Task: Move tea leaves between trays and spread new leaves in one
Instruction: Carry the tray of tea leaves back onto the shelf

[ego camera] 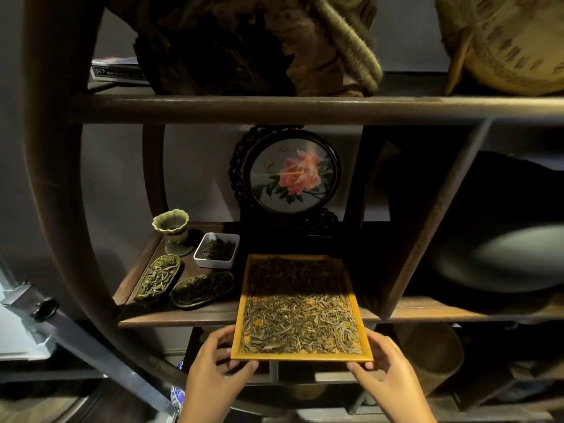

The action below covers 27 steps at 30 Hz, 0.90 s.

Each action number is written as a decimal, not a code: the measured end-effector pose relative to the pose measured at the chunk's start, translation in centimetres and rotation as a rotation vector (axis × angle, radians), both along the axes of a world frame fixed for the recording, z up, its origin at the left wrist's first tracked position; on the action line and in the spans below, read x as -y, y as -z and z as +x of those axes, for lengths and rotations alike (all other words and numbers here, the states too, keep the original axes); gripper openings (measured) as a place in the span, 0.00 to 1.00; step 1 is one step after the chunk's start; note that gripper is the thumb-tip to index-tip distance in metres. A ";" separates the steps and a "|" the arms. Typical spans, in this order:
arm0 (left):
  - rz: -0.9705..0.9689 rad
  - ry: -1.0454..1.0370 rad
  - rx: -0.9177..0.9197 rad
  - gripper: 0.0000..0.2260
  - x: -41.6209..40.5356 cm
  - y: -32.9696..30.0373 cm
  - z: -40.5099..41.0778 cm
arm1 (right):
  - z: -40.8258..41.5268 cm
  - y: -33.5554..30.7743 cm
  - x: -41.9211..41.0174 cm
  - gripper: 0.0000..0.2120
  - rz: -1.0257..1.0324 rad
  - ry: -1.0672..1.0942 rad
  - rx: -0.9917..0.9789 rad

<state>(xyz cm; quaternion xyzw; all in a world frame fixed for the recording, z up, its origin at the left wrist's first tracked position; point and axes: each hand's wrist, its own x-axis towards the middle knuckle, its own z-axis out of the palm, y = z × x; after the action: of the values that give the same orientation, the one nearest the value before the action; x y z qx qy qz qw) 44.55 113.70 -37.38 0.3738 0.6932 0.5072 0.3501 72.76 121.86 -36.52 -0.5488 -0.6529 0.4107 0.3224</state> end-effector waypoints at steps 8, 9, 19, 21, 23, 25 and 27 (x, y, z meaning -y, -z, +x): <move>-0.037 -0.075 -0.179 0.24 -2.0 -0.8 0.5 | -1.2 0.1 -1.5 0.24 0.164 0.093 0.049; -0.045 -0.082 -0.202 0.23 -2.2 -0.9 0.5 | -1.4 0.0 -1.6 0.24 0.183 0.097 0.060; -0.140 -0.152 -0.446 0.13 -3.7 -2.4 0.7 | -2.9 -0.2 -3.4 0.19 0.263 0.147 0.238; -0.163 -0.168 -0.478 0.14 -3.7 -2.6 0.7 | -3.1 -0.2 -3.4 0.18 0.270 0.154 0.277; -0.171 -0.188 -0.489 0.13 -3.7 -2.8 0.7 | -3.3 -0.1 -3.4 0.19 0.278 0.161 0.289; -0.167 -0.194 -0.494 0.13 -3.7 -2.9 0.8 | -3.4 0.0 -3.4 0.19 0.281 0.174 0.280; -0.159 -0.187 -0.502 0.13 -3.6 -3.0 0.8 | -3.5 0.1 -3.5 0.20 0.279 0.177 0.261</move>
<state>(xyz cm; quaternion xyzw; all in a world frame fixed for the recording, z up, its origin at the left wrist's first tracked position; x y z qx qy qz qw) 45.37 117.35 -34.43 0.3934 0.8272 0.3731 0.1474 69.29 125.32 -36.63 -0.6025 -0.6890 0.2118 0.3426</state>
